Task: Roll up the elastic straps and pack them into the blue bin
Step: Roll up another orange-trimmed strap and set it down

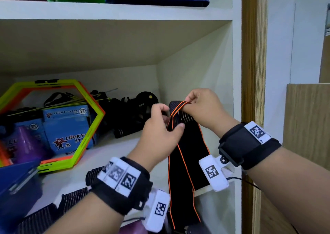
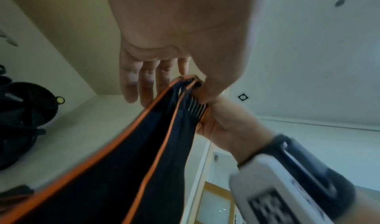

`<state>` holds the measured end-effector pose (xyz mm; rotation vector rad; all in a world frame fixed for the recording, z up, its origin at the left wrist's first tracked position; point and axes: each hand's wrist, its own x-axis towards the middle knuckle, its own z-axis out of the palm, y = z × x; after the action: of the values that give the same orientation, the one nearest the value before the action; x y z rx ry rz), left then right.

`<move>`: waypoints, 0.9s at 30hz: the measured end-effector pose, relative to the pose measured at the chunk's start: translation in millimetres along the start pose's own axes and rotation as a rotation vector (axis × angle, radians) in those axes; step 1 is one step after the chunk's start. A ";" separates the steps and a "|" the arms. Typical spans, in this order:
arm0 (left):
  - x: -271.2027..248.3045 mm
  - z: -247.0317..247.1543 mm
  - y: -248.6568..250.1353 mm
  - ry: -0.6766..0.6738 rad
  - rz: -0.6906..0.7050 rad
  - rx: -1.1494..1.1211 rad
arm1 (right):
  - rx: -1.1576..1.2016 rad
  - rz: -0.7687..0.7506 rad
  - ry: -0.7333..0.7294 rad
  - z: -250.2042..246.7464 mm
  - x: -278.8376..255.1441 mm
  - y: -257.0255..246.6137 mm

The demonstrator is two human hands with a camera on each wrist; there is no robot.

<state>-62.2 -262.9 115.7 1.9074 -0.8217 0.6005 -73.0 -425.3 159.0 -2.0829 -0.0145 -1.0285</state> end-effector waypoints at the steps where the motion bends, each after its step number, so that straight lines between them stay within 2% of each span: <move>1: -5.5 6.8 -2.7 0.035 0.023 0.003 | 0.021 0.004 0.004 0.9 0.5 -0.3; 5: -9.9 21.2 -9.7 0.205 -0.017 -0.165 | 0.061 0.027 -0.032 4.1 -1.7 -5.0; 9: 0.2 14.8 -13.0 0.283 -0.088 -0.183 | 0.190 0.134 -0.337 -0.1 -14.9 -3.7; 11: 5.6 9.7 -17.4 0.266 -0.138 -0.200 | 0.252 0.144 -0.400 -1.0 -27.0 1.6; 14: 10.9 4.5 -20.8 0.230 -0.218 -0.339 | 0.390 0.080 -0.319 7.5 -48.3 8.0; 18: 14.5 5.8 -18.4 0.211 -0.299 -0.509 | 0.350 -0.058 -0.223 30.9 -62.7 16.3; 22: 13.7 4.7 -14.6 0.168 -0.286 -0.616 | 0.328 -0.088 -0.234 44.1 -63.4 18.4; 27: 15.7 -6.6 -11.4 0.030 -0.220 -0.646 | 0.349 -0.080 -0.146 48.9 -54.7 14.2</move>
<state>-43.8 -257.7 123.1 1.3636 -0.6689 0.1890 -72.5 -385.6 95.7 -1.8428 -0.3305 -0.8494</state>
